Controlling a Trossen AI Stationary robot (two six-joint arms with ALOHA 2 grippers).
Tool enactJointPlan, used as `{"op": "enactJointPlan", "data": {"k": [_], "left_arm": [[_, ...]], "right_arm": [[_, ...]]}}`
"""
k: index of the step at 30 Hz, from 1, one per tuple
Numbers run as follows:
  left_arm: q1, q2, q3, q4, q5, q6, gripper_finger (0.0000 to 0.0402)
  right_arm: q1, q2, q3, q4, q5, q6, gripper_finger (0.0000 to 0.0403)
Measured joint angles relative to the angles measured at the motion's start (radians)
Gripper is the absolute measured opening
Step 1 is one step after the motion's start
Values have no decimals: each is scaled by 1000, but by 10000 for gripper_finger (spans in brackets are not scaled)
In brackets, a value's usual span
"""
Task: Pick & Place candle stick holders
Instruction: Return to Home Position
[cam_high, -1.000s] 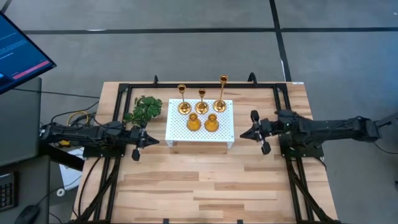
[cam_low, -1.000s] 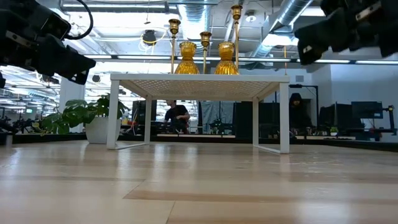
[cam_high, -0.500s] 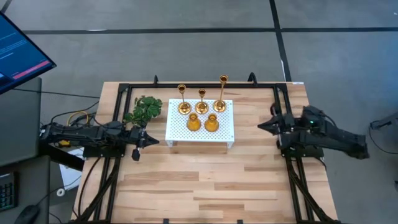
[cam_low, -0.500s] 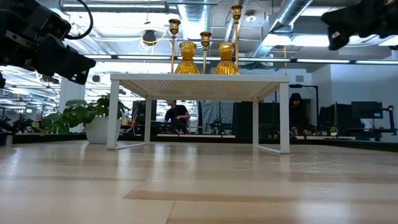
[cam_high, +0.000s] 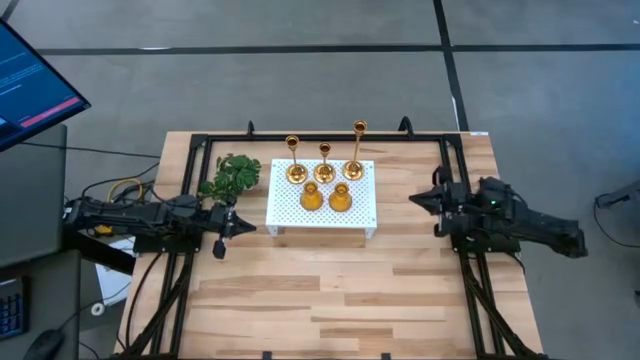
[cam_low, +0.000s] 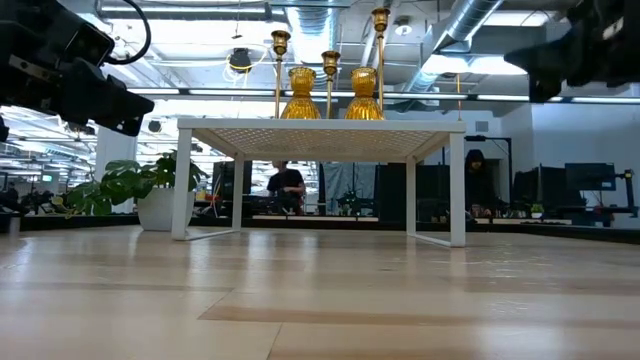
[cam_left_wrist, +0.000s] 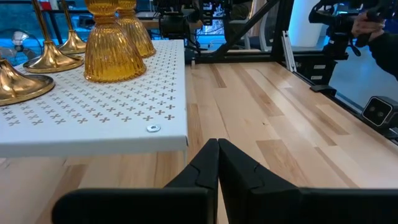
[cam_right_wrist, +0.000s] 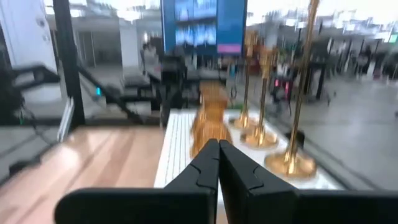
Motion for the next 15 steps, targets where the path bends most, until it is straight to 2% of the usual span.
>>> {"op": "enactJointPlan", "data": {"k": [11, 15], "left_arm": [[0, 7, 0, 0, 0, 1, 8], [0, 7, 0, 0, 0, 1, 8]], "right_arm": [[1, -8, -146, 144, 18, 18, 0], [1, -6, -154, 116, 18, 18, 0]]}}
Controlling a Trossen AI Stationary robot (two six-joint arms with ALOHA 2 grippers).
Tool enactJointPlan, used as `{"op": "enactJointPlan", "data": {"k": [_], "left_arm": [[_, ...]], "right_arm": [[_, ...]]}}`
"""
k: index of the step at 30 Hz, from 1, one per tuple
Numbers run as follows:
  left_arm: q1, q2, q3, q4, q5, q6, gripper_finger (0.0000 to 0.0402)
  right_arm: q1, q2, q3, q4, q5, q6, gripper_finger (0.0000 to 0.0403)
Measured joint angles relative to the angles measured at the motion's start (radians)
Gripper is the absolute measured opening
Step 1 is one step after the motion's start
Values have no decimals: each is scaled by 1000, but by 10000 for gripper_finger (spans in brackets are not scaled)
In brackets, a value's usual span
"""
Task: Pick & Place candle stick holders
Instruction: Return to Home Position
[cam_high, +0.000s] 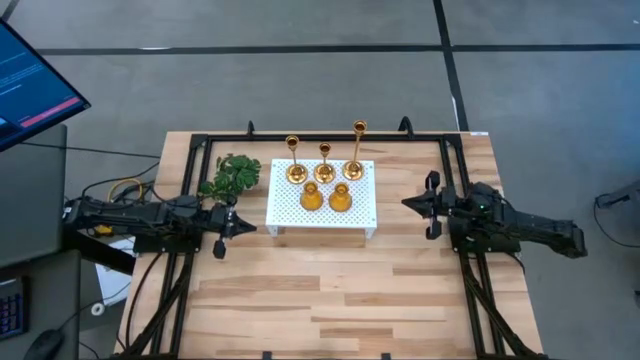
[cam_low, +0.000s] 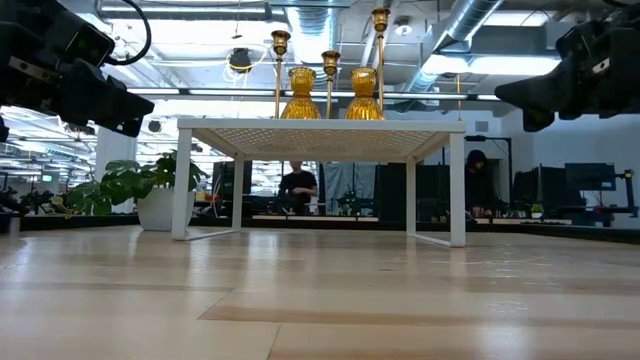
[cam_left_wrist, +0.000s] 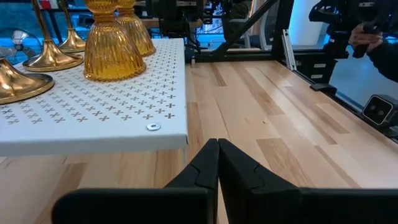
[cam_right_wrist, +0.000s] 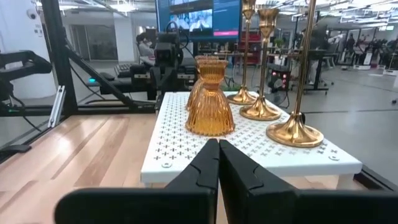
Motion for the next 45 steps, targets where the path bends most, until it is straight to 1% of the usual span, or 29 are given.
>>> {"op": "enactJointPlan", "data": {"k": [45], "left_arm": [[0, 0, 0, 0, 0, 0, 8]], "right_arm": [[0, 6, -2, -1, -2, 15, 0]]}}
